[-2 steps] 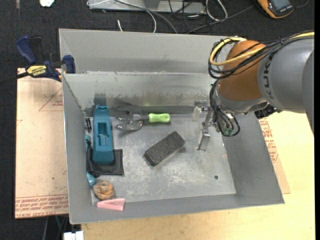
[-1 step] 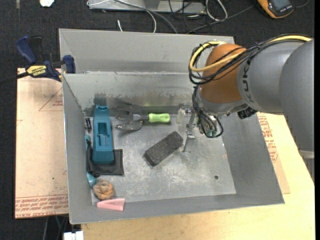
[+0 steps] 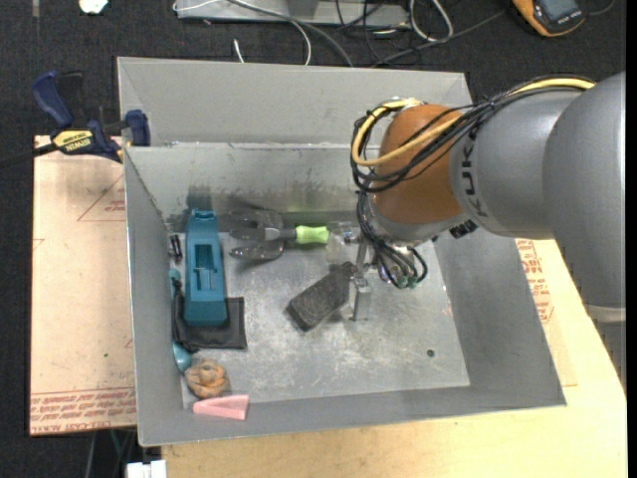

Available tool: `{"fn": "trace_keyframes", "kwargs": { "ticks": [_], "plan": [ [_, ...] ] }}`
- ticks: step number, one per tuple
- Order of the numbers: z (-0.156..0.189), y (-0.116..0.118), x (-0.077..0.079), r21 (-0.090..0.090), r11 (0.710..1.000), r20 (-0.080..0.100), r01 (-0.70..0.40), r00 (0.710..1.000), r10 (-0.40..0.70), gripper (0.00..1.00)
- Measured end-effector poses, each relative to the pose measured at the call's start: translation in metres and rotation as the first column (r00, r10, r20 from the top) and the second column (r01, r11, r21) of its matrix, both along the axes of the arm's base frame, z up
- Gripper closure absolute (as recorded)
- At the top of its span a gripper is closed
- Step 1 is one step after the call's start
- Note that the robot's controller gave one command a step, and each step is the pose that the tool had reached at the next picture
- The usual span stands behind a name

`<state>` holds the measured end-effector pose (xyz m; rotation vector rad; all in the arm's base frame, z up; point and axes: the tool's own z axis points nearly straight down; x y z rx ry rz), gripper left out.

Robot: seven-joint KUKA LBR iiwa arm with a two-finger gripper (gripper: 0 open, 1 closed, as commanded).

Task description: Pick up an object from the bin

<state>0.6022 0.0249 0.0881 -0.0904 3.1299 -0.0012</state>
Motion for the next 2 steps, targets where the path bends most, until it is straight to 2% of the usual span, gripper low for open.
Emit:
{"fn": "trace_keyframes", "kwargs": {
  "ticks": [1, 2],
  "plan": [
    [-0.0157, -0.0023, -0.0151, 0.009, 0.981, 0.002, 0.194, 0.981, -0.194, 1.00],
    [-0.0157, -0.0022, -0.0151, 0.008, 0.981, 0.002, 0.194, 0.981, -0.194, 1.00]
  ]
}}
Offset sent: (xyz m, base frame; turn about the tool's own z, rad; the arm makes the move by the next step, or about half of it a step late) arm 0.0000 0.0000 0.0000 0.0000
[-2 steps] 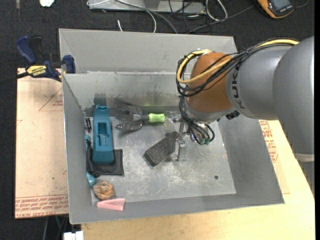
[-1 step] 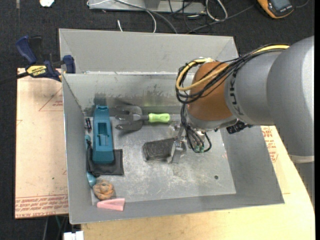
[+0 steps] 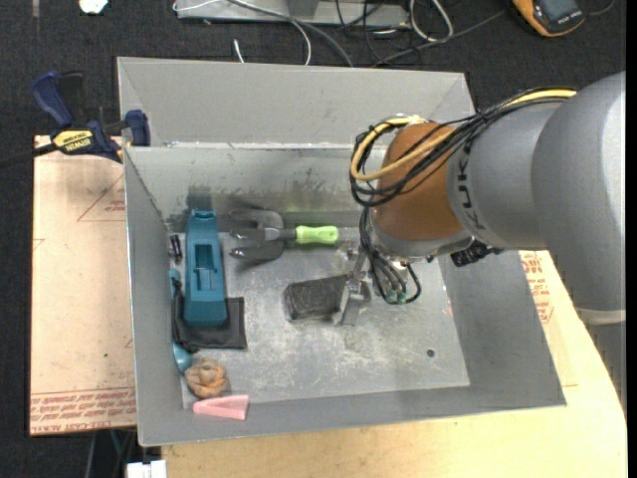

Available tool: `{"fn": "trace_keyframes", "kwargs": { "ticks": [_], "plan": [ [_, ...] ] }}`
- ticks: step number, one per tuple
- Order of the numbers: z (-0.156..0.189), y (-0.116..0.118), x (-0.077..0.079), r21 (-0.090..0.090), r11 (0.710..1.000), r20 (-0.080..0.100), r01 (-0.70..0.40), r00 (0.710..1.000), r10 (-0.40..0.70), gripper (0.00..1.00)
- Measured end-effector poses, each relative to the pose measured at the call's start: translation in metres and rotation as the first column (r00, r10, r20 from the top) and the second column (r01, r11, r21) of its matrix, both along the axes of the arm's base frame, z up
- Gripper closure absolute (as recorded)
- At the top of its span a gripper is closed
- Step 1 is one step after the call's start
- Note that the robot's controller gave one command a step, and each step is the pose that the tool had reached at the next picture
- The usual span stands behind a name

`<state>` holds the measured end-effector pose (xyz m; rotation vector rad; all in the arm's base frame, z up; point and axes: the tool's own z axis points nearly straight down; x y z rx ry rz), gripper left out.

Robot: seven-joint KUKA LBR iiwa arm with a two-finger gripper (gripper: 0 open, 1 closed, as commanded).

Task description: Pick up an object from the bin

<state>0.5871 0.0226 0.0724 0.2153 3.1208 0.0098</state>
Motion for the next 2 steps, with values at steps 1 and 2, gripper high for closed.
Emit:
{"fn": "trace_keyframes", "kwargs": {
  "ticks": [1, 2],
  "plan": [
    [0.000, 0.000, 0.000, 0.000, 1.000, 0.000, 0.000, 1.000, 0.000, 1.00],
    [0.156, 0.025, -0.003, 0.001, 0.999, 0.003, 0.032, 0.999, -0.032, 1.00]
  ]
}}
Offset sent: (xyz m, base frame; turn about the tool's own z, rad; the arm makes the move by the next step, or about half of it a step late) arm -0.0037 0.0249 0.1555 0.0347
